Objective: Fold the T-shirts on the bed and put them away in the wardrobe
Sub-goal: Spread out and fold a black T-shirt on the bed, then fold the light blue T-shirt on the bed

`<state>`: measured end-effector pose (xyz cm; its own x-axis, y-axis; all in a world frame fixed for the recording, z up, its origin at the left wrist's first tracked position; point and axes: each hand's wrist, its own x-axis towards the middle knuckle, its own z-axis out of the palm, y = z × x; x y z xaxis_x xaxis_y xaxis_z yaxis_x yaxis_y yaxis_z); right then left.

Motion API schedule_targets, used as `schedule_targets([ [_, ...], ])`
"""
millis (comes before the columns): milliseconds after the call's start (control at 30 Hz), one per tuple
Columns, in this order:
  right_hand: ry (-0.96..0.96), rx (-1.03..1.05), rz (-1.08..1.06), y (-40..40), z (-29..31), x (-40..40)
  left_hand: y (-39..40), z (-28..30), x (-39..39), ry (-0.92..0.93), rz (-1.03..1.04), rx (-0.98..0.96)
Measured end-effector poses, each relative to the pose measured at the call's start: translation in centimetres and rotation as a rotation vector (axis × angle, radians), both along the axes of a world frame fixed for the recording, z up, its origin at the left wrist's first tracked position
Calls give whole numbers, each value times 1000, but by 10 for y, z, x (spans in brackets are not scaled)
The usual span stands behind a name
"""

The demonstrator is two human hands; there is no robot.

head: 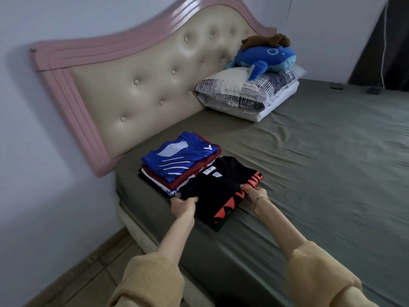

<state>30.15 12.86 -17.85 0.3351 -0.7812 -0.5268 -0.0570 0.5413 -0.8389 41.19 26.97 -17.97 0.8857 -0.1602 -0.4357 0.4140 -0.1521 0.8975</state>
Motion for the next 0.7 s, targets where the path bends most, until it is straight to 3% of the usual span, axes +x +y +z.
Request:
schedule_targets([
  [100,0,47,5,-4,4,-9,-2,13,-9,-69,-25,94],
  [400,108,-102,90,-27,35,-105,-36,51,-66,-284,-115,370],
  [700,121,-117,-55,-64,55,-308,-141,67,-223,-345,-498,255],
])
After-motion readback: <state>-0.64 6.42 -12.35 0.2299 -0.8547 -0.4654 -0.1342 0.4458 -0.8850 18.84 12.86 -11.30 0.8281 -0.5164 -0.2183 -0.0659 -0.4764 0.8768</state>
